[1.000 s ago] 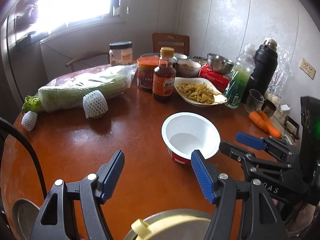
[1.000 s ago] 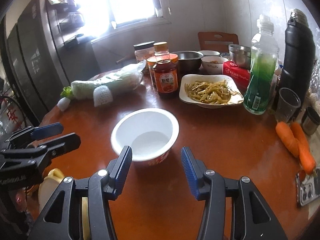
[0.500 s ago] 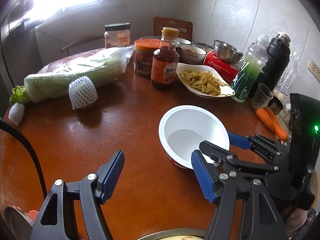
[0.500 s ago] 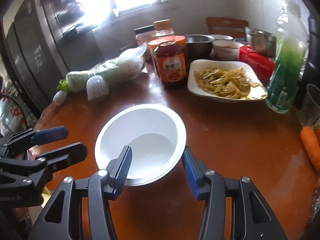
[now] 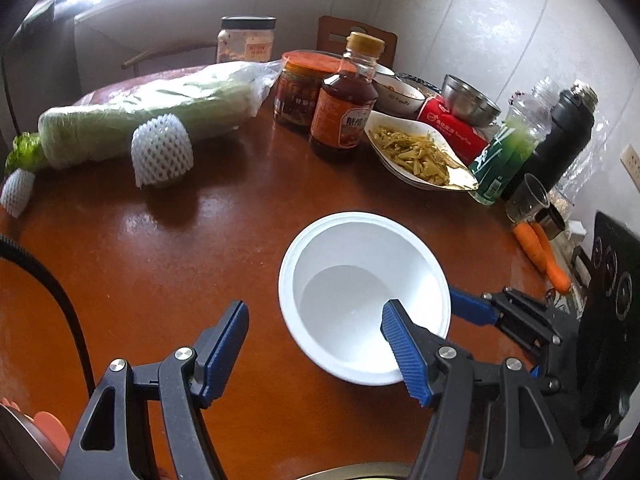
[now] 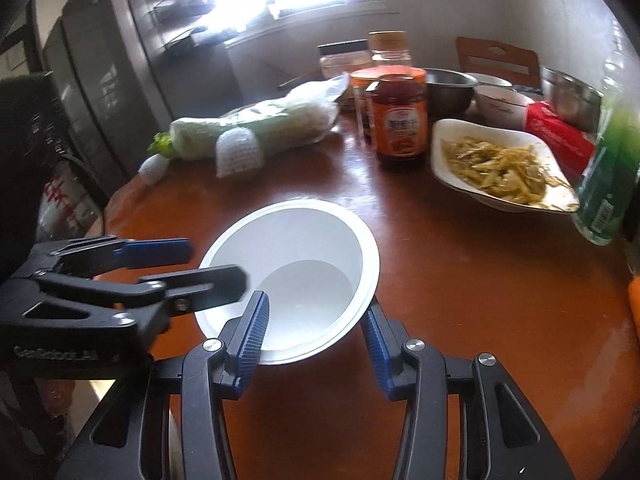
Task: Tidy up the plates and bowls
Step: 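Move the left gripper to the red-and-white paper bowl and grasp its rim, then lift the paper bowl with the left gripper and carry it over the yellow-rimmed bowl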
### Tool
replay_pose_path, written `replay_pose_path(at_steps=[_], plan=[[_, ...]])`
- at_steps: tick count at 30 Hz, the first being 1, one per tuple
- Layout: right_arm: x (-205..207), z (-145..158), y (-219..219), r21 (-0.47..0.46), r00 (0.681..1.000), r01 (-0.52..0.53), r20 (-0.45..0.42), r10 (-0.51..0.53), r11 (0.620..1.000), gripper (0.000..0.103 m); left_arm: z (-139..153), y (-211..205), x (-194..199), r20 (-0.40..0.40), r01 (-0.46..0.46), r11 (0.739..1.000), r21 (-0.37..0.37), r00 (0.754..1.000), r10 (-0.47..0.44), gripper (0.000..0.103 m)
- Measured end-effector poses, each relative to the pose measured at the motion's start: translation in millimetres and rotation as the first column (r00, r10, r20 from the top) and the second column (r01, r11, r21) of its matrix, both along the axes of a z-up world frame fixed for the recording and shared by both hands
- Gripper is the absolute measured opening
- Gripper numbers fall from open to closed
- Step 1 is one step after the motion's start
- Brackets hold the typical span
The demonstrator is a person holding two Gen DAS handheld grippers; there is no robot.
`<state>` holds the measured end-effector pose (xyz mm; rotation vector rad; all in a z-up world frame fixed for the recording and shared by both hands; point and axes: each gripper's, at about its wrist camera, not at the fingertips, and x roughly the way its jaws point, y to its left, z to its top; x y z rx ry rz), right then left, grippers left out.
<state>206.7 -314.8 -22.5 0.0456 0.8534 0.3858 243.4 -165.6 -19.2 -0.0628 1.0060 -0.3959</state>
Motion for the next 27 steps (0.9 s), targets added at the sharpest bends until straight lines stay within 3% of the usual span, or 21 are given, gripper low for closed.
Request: replay_pose_path(at_steps=[5, 12, 27], plan=[[-4, 0, 8, -0.012, 1.0, -0.017, 0.0, 0.017, 1.0, 0.048, -3, 6, 1, -0.041, 0.019, 0.996, -0.084, 0.999, -0.022, 0.061], [-8, 1, 14, -0.017, 1.0, -0.013, 0.002, 0.013, 1.0, 0.047, 2, 5, -3, -0.023, 0.02, 0.997, -0.07, 1.0, -0.022, 0.061], [-34, 39, 26, -0.025, 0.995, -0.014, 0.098, 0.016, 1.0, 0.047, 47, 16, -37, 0.104, 0.035, 0.996, -0.078, 0.994, -0.027, 0.061]])
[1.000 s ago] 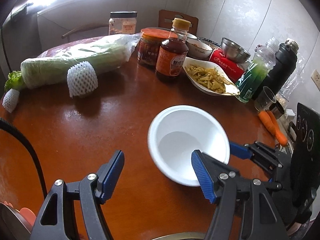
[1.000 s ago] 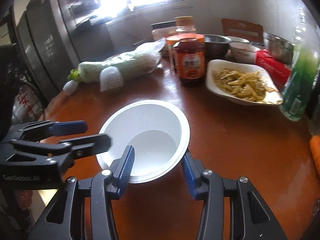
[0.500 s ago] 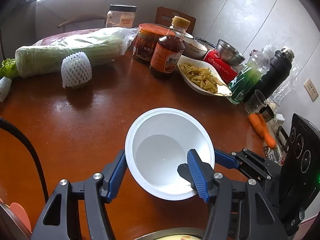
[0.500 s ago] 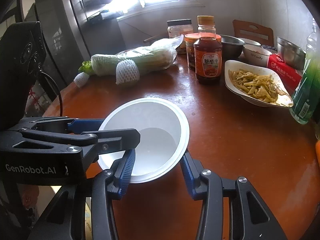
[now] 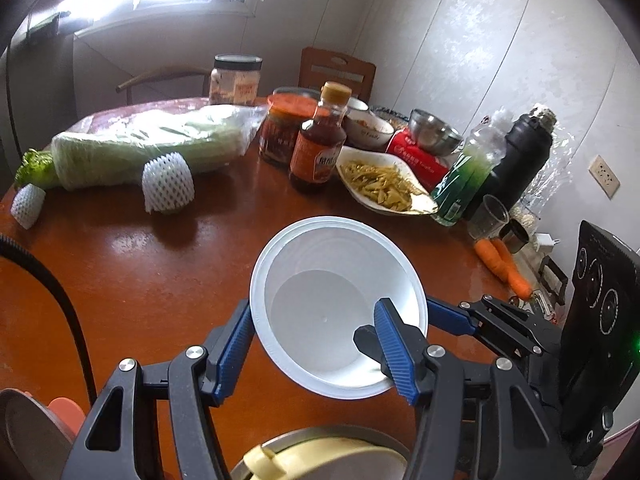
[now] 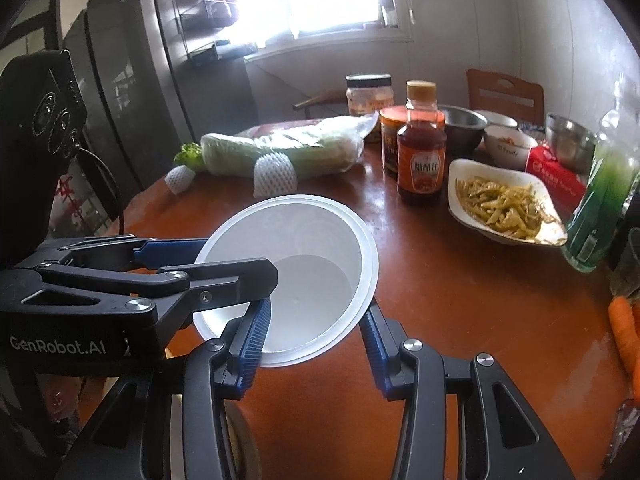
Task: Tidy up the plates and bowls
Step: 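Lift the paper bowl with the left gripper and carry it over the yellow-rimmed bowl, then lower the paper bowl into the yellow-rimmed bowl with the left gripper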
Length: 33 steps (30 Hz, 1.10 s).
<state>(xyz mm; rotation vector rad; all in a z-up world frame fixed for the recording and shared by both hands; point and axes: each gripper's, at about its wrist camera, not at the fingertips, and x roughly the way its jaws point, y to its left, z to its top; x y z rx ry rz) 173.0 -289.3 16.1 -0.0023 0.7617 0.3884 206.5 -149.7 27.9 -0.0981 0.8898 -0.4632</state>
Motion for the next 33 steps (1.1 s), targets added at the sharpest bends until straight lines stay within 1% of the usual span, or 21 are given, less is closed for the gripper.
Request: replay_pose_path(at_steps=[14, 27, 33], plan=[[-47, 35, 20, -0.015, 0.996, -0.017, 0.09, 0.018, 1.0, 0.047, 35, 20, -51, 0.09, -0.011, 1.0, -0.017, 0.996, 0.012, 0.061], [-95, 52, 35, -0.028, 0.988, -0.024, 0.154, 0.028, 0.999, 0.047, 52, 36, -100, 0.151, -0.001, 1.0, -0.027, 0.989, 0.005, 0.061], [-118, 55, 40, -0.034, 0.984, -0.021, 0.176, 0.027, 0.999, 0.047, 53, 40, -119, 0.165, 0.001, 1.0, -0.028, 0.986, 0.003, 0.061]])
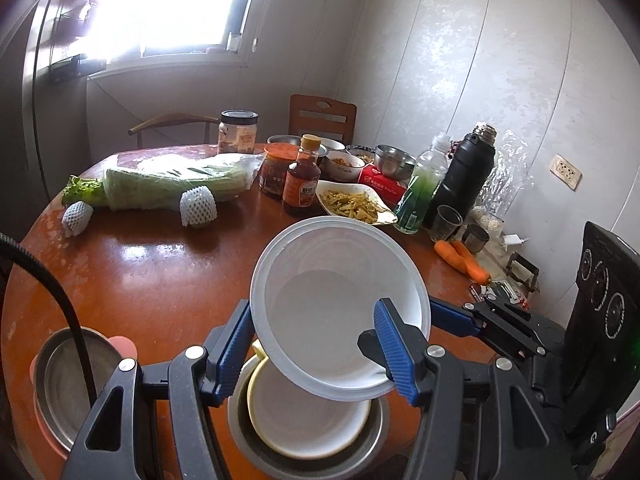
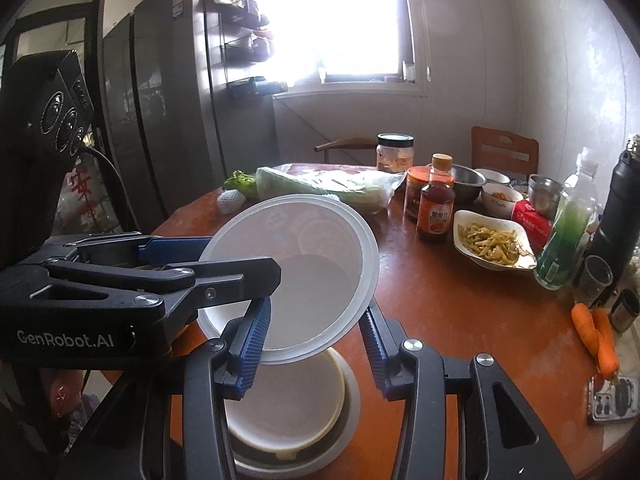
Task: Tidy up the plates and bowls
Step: 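Lower the paper bowl into the yellow-rimmed bowl with the left gripper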
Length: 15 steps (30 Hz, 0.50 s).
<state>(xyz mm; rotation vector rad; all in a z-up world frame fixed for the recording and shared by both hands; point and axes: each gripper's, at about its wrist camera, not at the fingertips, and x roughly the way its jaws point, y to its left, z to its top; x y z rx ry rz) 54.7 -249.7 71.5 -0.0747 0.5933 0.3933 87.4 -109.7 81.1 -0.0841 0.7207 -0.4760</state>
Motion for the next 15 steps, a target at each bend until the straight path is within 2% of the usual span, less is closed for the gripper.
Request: replay_pose_path(at_steps=[15], plan=[[-33, -4, 7, -0.005, 1.0, -0.009, 0.014, 0.009, 1.0, 0.047, -6, 6, -30, 0.006, 0.004, 1.0, 0.019, 1.0, -0.004, 0.061]])
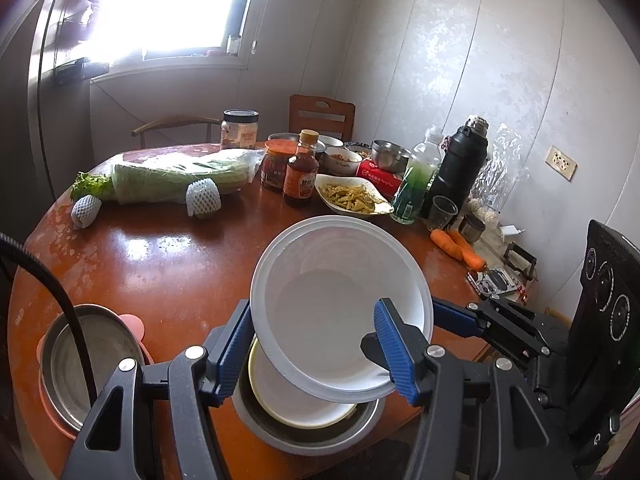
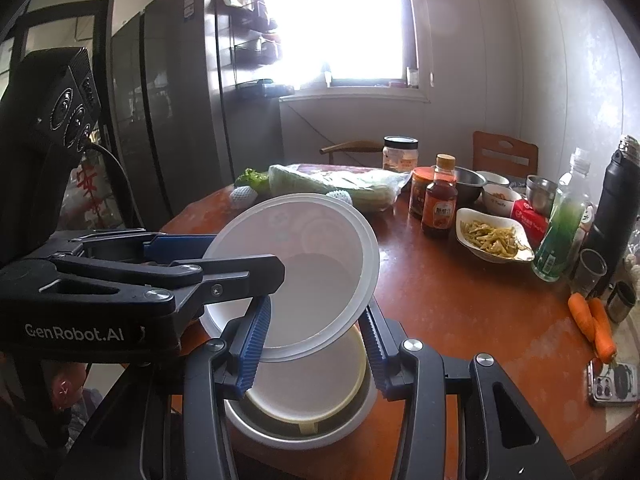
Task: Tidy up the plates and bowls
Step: 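Lower the paper bowl into the yellow-rimmed bowl with the left gripper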
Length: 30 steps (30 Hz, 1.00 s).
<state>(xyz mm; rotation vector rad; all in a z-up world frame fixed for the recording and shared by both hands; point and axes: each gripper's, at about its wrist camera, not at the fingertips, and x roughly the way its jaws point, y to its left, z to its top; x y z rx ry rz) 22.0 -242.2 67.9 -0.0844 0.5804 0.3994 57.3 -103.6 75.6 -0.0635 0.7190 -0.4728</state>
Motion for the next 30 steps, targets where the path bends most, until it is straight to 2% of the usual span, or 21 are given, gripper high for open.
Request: replay_pose_path(at_steps=[17, 30], plan=[[-14, -33, 4, -0.015, 0.997, -0.012, -0.075, 0.011, 1.0, 0.047, -35, -2, -9, -0.064, 0.001, 0.999, 0.052, 0.998, 0.002, 0.06], [-11, -53, 1, -0.024, 0.992, -0.001, -0.124, -0.002, 1.0, 0.047, -53, -7, -4, -0.102, 0.018, 0.998, 0.063, 0.995, -0.012, 0.06]])
